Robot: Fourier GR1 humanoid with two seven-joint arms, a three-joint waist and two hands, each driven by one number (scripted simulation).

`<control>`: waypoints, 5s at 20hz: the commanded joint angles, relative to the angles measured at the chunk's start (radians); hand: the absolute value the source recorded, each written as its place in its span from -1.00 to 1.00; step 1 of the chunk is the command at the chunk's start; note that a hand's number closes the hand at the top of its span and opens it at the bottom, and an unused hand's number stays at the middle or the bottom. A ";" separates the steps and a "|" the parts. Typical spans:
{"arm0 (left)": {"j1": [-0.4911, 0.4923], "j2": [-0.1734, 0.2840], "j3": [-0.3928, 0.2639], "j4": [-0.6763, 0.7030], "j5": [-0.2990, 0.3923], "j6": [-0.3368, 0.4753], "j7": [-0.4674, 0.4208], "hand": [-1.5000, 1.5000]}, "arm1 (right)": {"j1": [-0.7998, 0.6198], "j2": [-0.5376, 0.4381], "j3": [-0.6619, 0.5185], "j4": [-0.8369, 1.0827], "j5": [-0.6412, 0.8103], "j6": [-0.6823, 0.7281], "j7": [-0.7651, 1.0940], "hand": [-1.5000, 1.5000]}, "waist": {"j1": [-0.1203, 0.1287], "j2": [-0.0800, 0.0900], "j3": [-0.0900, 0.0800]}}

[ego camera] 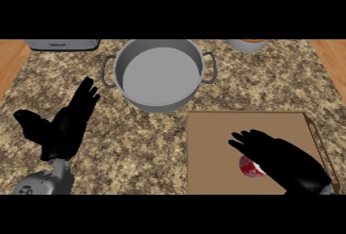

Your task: Pick the can from the tray and place it in the pot

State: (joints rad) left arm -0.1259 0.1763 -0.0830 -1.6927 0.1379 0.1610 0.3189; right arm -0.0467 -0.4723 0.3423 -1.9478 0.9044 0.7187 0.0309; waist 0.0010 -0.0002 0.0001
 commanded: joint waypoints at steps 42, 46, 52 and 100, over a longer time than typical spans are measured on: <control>-0.002 -0.079 0.031 -0.006 -0.055 -0.068 0.016 0.00 | -0.151 0.470 -0.082 0.201 0.370 -0.472 0.837 1.00 | 0.022 -0.007 -0.001; 0.001 -0.088 0.030 0.049 -0.070 -0.072 -0.034 0.00 | -0.292 0.472 0.113 0.186 0.345 -0.542 1.104 1.00 | 0.021 0.000 -0.001; -0.073 -0.098 0.037 0.039 -0.081 -0.034 0.038 0.00 | -0.618 0.472 0.181 0.175 0.381 -0.464 1.208 1.00 | 0.016 0.000 -0.001; -0.025 -0.101 0.022 0.011 -0.086 -0.085 0.008 0.00 | -1.260 0.472 -0.166 1.324 -0.282 -1.595 0.751 -1.00 | 0.068 0.013 -0.001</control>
State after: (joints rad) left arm -0.1770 0.0790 -0.0612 -1.6731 0.0581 0.0680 0.3391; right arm -1.2802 -0.0029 0.1720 -0.6304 0.6024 -0.6855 0.7829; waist 0.0742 0.0181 -0.0005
